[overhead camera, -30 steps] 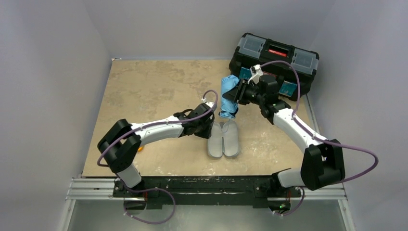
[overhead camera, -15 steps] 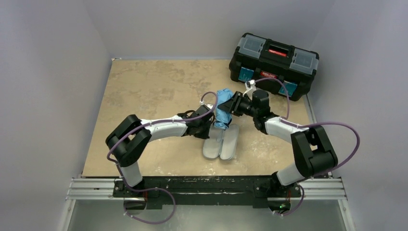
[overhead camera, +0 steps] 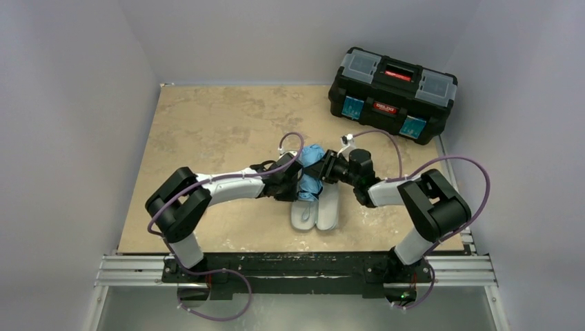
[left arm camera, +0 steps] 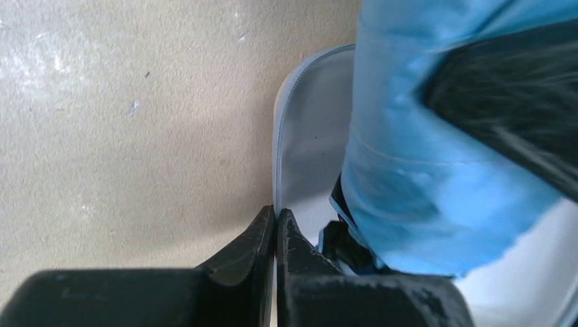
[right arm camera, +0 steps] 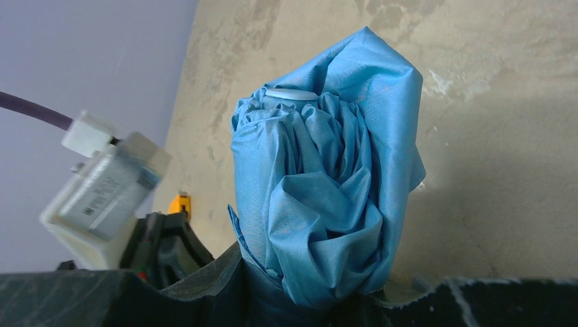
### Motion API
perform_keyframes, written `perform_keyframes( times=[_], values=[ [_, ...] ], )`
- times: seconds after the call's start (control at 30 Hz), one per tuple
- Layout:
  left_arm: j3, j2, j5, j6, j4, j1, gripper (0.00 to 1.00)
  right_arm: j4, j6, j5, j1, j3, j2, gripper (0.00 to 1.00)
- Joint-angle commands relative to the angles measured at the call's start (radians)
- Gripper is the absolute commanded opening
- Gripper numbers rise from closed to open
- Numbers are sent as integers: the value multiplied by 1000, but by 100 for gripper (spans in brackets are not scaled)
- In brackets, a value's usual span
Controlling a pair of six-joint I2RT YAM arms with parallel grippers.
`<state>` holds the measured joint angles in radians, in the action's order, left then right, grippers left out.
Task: Put away the umbrella
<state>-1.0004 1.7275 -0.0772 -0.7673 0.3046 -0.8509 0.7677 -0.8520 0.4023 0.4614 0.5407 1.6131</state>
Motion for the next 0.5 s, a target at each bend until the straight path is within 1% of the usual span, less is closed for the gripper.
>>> perform_keyframes(
  times=[0.0,0.07,0.23,0.47],
  values=[
    [30,-69,5,-67,0,5,0,191,0,-9,22,-35,22,15],
    [39,-83,7,-77,-7,6,0,229,-11,-10,29,-67,37,16],
    [47,-92,3,-97,-12,5,0,254,-18,-10,44,-113,51,16],
    [63,-101,3,-122,-31,6,0,264,-19,-50,172,-136,62,19]
  ],
)
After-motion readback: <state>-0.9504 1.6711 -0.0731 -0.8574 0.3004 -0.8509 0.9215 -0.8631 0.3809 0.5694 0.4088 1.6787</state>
